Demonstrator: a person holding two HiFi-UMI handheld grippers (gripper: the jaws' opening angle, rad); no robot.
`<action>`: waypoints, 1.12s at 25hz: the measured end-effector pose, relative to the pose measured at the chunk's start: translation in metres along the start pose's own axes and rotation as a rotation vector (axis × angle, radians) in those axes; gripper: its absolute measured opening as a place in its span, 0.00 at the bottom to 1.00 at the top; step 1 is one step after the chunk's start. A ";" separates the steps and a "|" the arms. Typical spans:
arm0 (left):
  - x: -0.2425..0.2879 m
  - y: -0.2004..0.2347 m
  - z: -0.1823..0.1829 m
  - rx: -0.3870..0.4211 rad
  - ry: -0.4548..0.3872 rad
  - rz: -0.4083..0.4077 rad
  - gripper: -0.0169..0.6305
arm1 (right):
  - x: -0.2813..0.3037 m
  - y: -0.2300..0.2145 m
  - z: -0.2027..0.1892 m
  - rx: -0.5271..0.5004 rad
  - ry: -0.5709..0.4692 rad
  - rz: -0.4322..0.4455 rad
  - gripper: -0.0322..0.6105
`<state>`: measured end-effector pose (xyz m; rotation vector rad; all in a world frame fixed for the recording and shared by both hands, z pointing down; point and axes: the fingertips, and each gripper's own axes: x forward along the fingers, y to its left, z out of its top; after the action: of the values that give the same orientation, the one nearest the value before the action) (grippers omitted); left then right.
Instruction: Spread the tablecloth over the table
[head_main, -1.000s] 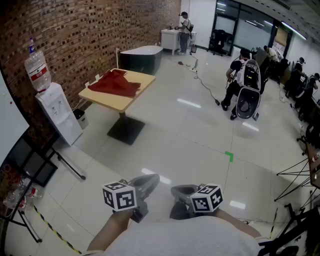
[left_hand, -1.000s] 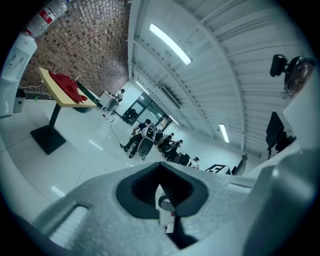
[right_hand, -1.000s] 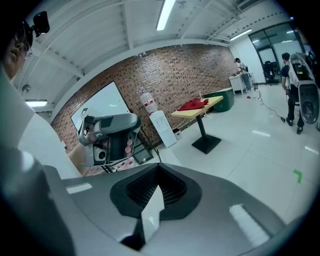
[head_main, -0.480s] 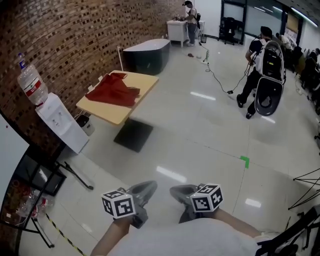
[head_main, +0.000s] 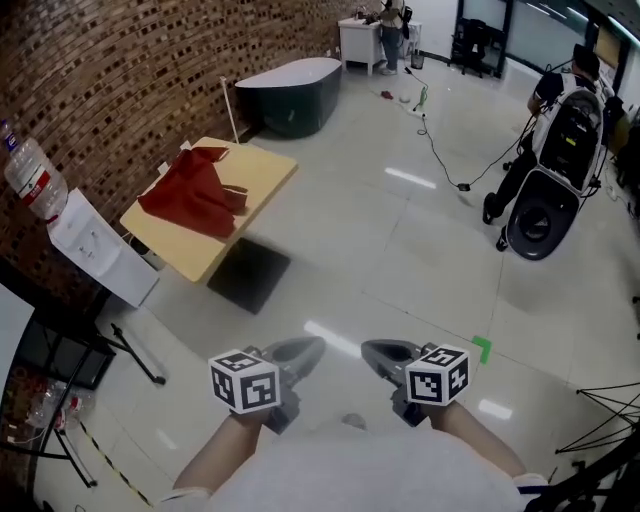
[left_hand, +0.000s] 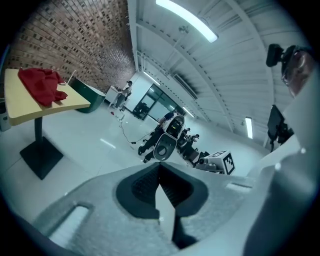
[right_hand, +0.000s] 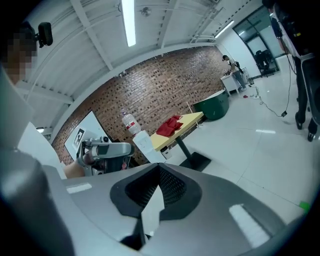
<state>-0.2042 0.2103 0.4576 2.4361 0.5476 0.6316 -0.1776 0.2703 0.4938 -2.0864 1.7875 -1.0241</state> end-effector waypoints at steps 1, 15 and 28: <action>0.007 0.003 0.011 -0.018 -0.016 0.000 0.03 | -0.003 -0.011 0.012 -0.003 0.002 -0.010 0.05; 0.045 0.184 0.144 -0.162 -0.188 0.118 0.03 | 0.118 -0.125 0.126 -0.007 0.124 -0.001 0.05; 0.005 0.370 0.227 -0.166 -0.225 0.426 0.11 | 0.324 -0.164 0.267 -0.076 0.217 0.169 0.05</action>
<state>0.0110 -0.1619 0.5160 2.4346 -0.1162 0.5331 0.1238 -0.0640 0.5083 -1.8857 2.0962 -1.1904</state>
